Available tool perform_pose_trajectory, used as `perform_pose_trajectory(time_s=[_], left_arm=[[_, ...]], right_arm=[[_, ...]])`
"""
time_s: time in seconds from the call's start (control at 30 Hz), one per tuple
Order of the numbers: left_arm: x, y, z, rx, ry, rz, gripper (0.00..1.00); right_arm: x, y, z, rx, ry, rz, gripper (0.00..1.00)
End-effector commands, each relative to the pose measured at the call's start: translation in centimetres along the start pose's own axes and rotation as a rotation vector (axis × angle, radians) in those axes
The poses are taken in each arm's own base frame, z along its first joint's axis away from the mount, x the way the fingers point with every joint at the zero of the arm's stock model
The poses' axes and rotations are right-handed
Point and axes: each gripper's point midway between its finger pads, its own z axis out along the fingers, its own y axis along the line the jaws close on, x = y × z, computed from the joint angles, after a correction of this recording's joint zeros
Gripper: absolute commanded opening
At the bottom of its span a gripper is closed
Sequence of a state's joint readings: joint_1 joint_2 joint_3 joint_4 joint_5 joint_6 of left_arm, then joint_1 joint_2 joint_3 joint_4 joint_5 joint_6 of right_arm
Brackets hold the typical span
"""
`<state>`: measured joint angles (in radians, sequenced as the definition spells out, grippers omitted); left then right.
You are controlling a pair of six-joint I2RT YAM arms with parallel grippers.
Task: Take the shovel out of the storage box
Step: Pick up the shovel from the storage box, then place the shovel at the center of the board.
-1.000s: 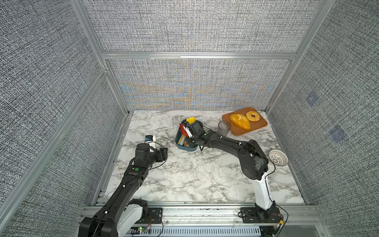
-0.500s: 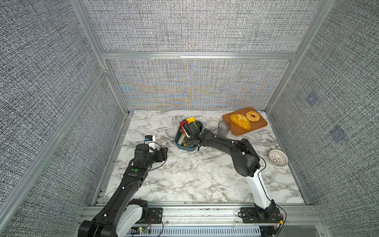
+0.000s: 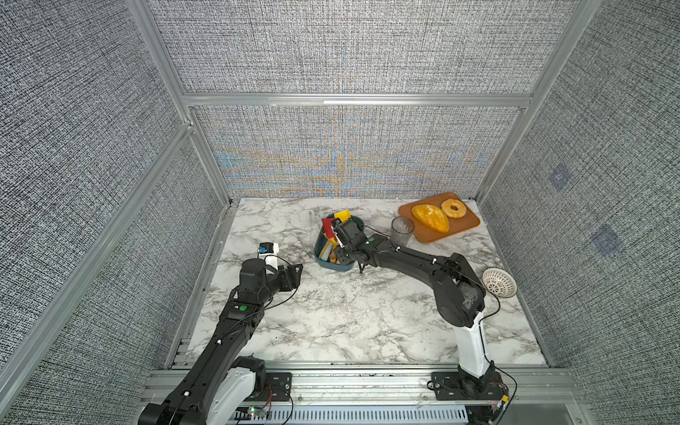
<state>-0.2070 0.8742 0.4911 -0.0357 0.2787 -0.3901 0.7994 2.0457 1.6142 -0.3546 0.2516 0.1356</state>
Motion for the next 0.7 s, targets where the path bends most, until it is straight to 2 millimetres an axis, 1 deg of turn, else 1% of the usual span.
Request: perform_pose_trajectory(time_s=[0.0,0.07,0.13,0.23,0.37,0.53,0.67], left_arm=[[-1.0,-2.2,-0.4,0.116,-0.042,-0.019,0.76],[-1.6,-3.7,-0.7,0.207,-0.072,-0.052,0.77],[-2.0,-4.6,-0.9,0.263,-0.088,-0.102,0.78],[-2.4,-4.6,-0.8,0.267,-0.083,-0.234,0.78],[-3.0,-4.5,-0.5,0.266,-0.077,-0.334,0.75],[-3.9,-4.7,-0.1,0.292,-0.11,-0.382,0.7],[-4.2,-4.1,0.3,0.266,-0.127,-0.386,0.65]], right_arm=[[-1.4,1.1,-2.1,-0.023,-0.084,0.019,0.13],[-1.6,2.1,-3.6,-0.056,-0.12,0.023,0.13],[-1.6,3.0,-4.7,-0.088,-0.147,0.032,0.13],[-1.8,4.7,-6.5,-0.16,-0.2,0.049,0.09],[-1.9,6.8,-8.3,-0.243,-0.246,0.06,0.07],[-1.6,9.4,-9.1,-0.28,-0.253,0.028,0.06],[-1.3,10.9,-8.9,-0.284,-0.238,0.004,0.06]])
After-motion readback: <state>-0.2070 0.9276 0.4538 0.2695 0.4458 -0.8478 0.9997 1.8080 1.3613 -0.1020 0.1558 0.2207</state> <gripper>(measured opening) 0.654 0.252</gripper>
